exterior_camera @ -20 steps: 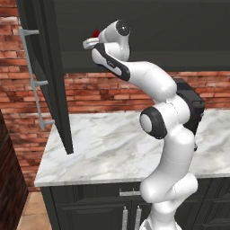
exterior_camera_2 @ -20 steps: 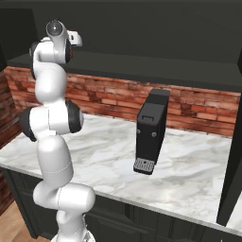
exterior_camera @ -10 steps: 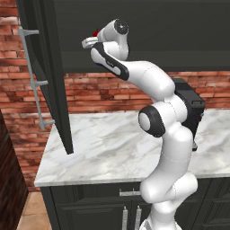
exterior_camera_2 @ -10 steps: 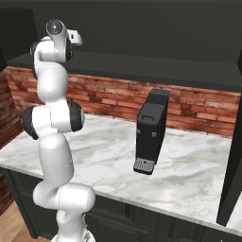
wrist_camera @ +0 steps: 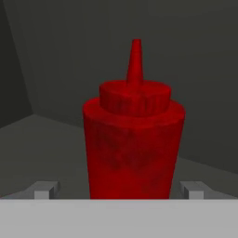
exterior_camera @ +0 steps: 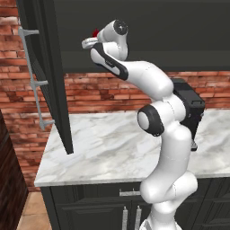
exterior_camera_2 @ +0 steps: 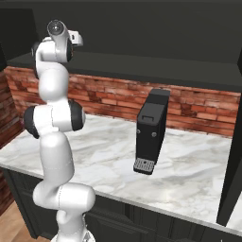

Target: Move the ketchup and ketchup from the cabinet to the dining counter.

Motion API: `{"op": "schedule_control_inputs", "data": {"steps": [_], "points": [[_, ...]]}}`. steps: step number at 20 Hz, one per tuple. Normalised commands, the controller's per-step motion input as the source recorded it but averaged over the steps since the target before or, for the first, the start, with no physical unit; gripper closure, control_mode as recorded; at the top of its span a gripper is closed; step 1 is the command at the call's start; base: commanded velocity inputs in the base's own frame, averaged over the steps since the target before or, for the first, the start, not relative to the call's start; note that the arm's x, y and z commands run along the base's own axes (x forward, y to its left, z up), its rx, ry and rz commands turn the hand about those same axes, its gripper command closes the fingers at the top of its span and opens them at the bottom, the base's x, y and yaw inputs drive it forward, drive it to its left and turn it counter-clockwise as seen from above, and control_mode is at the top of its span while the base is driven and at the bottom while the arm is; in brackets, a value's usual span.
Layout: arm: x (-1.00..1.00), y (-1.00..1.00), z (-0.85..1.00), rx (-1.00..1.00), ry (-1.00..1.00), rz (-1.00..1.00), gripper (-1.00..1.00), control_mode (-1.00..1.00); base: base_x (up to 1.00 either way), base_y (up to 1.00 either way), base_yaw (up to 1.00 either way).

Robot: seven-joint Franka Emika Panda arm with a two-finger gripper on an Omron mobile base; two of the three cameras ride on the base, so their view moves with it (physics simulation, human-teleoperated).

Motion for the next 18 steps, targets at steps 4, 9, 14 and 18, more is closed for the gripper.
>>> {"op": "schedule_control_inputs", "data": {"steps": [4, 9, 14, 18], "points": [[0.11, 0.0, -0.04, 0.0, 0.0, 0.0, -1.0, -1.0, 0.0, 0.0, 0.0], [0.11, 0.0, -0.01, 0.0, 0.0, 0.0, -1.0, -1.0, 0.0, 0.0, 0.0], [0.06, 0.02, 0.0, 0.0, 0.0, 0.0, 1.0, -1.0, 0.0, 0.0, 0.0], [-0.01, 0.0, 0.0, 0.0, 0.0, 0.0, 1.0, -1.0, 0.0, 0.0, 0.0]]}}
